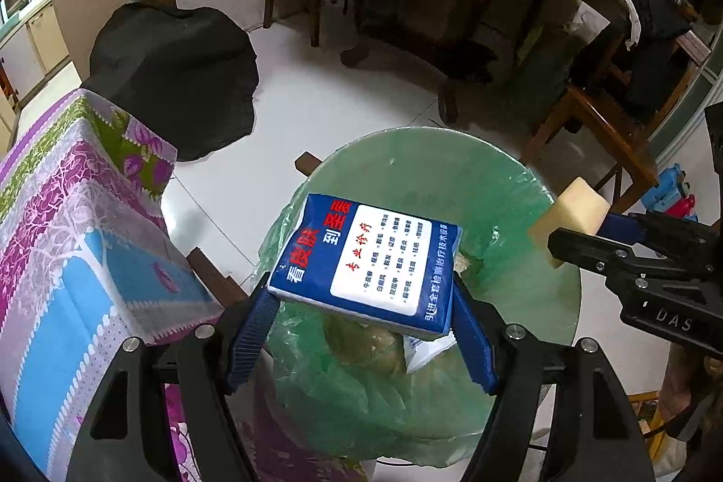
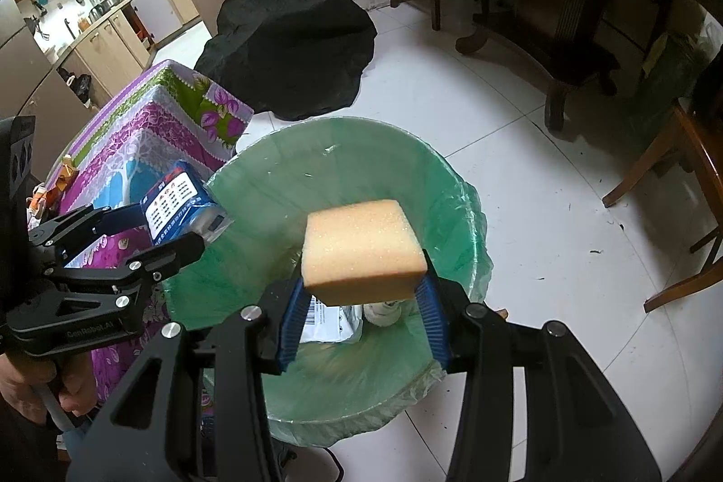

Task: Collect trash
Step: 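Carry the blue box and sponge over the green bin with both tools, then open both tools to drop the blue box and sponge into the bin, then grasp the white snack bag with the left tool, then grasp the black cloth with the right tool while the left tool holds the snack bag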

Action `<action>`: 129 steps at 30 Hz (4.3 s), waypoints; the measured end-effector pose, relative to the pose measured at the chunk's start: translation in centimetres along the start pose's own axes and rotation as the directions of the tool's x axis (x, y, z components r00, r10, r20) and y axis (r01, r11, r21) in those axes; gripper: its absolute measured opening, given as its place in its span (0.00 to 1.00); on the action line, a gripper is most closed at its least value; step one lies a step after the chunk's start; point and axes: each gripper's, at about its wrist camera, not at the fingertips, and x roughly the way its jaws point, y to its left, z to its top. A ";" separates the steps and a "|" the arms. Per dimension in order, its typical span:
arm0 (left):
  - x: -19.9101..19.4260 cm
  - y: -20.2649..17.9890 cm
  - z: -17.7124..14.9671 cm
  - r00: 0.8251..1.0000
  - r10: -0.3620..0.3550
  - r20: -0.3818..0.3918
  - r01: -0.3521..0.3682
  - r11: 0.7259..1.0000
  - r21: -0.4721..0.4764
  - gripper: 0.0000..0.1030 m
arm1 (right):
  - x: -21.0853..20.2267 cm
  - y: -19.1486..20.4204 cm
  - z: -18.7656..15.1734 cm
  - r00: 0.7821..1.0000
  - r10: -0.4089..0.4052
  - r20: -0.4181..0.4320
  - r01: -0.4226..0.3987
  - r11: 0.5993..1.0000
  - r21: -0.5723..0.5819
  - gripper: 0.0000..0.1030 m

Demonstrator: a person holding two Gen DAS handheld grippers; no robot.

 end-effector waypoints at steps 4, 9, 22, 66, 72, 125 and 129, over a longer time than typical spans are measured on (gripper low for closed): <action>0.1 0.0 -0.1 1.000 0.003 -0.005 -0.003 1.000 -0.001 0.72 | 0.0 0.0 0.0 1.000 0.002 0.000 -0.002 1.000 -0.001 0.42; 0.1 0.2 0.0 1.000 0.009 -0.008 -0.009 1.000 -0.008 0.72 | 0.1 0.0 0.0 1.000 0.002 0.001 -0.002 1.000 -0.001 0.42; 0.1 0.1 -0.1 1.000 0.022 -0.019 -0.022 1.000 -0.006 0.74 | 0.2 -0.1 0.1 1.000 0.003 0.004 -0.003 1.000 -0.001 0.44; -24.6 30.7 -20.2 0.878 0.450 0.162 -0.357 0.842 -0.405 0.74 | -5.2 18.9 -12.5 0.932 0.289 0.221 -0.229 0.938 -0.261 0.82; -23.6 37.2 -20.1 0.845 0.528 0.080 -0.447 0.781 -0.437 0.74 | -4.8 22.4 -12.6 0.931 0.313 0.189 -0.244 0.917 -0.314 0.82; -33.9 33.9 -34.5 0.802 0.488 0.345 -0.253 0.801 -0.543 0.23 | 7.3 46.5 -2.9 0.886 0.456 -0.083 -0.441 0.777 -0.449 0.72; -33.9 34.3 -34.1 0.799 0.488 0.351 -0.249 0.800 -0.545 0.23 | 8.9 48.6 -2.0 0.902 0.427 -0.073 -0.410 0.789 -0.458 0.72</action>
